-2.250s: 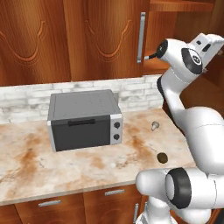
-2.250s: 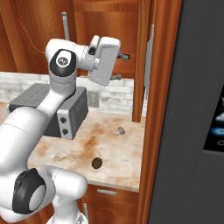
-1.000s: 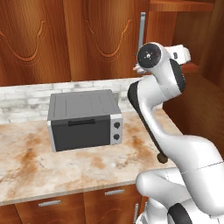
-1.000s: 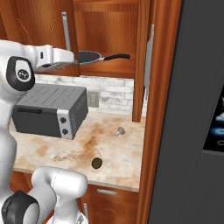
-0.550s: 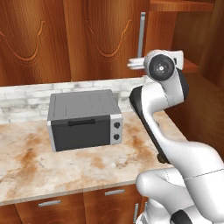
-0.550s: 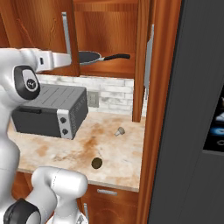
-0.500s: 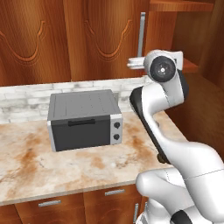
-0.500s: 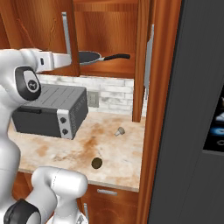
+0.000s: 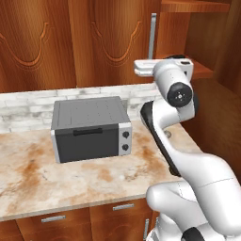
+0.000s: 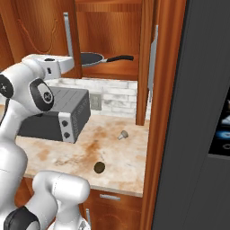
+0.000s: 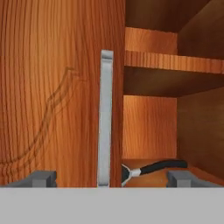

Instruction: Pick the pan from the cabinet and place it on the stove. Then turn on the stove burner for the pan.

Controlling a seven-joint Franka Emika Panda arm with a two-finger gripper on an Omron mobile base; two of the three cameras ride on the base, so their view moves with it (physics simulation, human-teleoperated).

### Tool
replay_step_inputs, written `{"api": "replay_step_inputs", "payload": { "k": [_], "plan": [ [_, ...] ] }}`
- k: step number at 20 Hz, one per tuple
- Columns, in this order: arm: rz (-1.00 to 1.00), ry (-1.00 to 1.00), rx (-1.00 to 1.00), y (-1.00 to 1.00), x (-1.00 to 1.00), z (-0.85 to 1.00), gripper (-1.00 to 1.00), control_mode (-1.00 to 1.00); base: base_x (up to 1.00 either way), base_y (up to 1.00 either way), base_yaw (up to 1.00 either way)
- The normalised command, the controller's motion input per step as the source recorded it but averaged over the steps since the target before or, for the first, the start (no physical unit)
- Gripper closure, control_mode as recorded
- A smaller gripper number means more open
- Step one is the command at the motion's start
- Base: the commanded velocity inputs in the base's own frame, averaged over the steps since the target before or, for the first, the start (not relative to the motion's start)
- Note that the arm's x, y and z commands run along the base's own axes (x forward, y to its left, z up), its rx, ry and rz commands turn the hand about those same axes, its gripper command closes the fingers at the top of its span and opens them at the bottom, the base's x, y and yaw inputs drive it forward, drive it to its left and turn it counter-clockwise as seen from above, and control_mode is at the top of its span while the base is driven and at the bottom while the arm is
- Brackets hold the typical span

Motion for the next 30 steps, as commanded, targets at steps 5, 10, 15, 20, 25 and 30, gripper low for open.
{"api": "replay_step_inputs", "payload": {
  "k": [5,10,15,20,25,30],
  "plan": [
    [0.07,-0.16,0.00,0.13,0.34,0.02,-1.00,-1.00,0.00,0.00,0.00],
    [0.04,-0.09,0.00,0.15,0.34,0.12,-1.00,-1.00,0.00,0.00,0.00],
    [0.02,-0.01,0.00,0.01,0.34,0.13,-1.00,-1.00,0.00,0.00,0.00],
    [0.03,0.00,0.02,0.00,0.33,0.08,-1.00,-1.00,0.00,0.00,0.00],
    [0.06,0.00,0.04,-0.06,0.33,0.07,-1.00,-1.00,0.00,0.00,0.00],
    [0.08,0.00,0.03,-0.08,0.32,0.01,-1.00,-1.00,0.00,0.00,0.00]
  ]
}}
